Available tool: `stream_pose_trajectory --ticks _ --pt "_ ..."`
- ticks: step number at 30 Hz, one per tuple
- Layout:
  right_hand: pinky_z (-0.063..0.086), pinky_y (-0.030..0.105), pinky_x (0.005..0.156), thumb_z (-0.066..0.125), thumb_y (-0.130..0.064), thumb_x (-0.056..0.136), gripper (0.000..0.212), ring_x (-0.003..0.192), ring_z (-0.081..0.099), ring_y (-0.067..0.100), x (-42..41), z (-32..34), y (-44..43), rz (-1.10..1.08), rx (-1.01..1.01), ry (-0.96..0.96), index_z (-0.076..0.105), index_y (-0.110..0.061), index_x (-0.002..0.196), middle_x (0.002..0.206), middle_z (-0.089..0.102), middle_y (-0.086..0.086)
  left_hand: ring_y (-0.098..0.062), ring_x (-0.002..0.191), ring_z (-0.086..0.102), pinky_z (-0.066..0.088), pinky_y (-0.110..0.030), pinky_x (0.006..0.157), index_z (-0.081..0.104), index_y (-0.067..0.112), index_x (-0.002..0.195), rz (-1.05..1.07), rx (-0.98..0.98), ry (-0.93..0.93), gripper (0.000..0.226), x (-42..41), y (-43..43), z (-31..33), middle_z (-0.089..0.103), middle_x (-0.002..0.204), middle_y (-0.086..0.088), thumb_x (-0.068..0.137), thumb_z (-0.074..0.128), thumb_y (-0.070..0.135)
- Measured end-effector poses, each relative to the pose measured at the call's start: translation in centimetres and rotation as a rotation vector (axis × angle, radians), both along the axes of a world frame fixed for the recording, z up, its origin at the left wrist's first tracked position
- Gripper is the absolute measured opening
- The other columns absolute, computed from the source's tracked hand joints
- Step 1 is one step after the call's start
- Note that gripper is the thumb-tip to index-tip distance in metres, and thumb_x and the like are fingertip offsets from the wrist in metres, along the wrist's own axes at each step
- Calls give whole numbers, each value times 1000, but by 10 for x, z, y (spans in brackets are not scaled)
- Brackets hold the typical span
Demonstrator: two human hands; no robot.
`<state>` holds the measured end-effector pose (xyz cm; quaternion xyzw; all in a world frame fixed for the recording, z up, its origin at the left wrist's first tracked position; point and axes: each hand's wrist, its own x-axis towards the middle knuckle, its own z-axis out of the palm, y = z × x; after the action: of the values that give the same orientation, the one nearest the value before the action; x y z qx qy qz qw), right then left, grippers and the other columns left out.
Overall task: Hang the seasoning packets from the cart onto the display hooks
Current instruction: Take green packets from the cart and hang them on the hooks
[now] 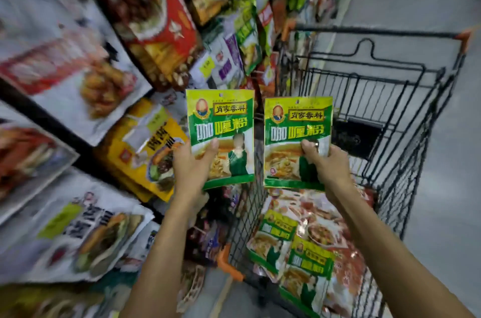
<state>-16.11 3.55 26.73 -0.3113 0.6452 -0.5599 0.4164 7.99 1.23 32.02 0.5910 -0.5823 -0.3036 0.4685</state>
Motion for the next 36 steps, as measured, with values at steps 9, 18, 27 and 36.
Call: stream_pose_trajectory --ticks 9,18,27,36 --pt "32 24 55 70 -37 85 55 56 46 11 89 182 -27 334 -478 87 52 12 67 56 49 14 3 70 61 44 -32 56 64 15 88 385 -411 -95 21 98 90 180 63 76 1 87 66 36" --pt "35 23 56 70 -35 86 44 58 48 5 211 319 3 570 -802 -26 56 3 65 58 53 -6 6 48 44 31 -11 45 50 18 68 667 -663 -258 28 178 197 302 47 57 14 88 65 32" --pt "29 14 46 69 -37 86 48 43 39 4 303 364 36 899 -887 -130 50 2 63 48 45 -9 2 54 45 35 -12 50 37 29 63 979 -766 -296 38 232 269 333 39 60 16 85 67 36" --pt "39 14 48 72 -33 85 30 56 56 4 370 396 53 1054 -846 -140 68 -4 79 72 64 5 14 77 49 37 -8 54 47 -5 87 1045 -889 -378 34 251 299 349 53 93 11 89 66 23"
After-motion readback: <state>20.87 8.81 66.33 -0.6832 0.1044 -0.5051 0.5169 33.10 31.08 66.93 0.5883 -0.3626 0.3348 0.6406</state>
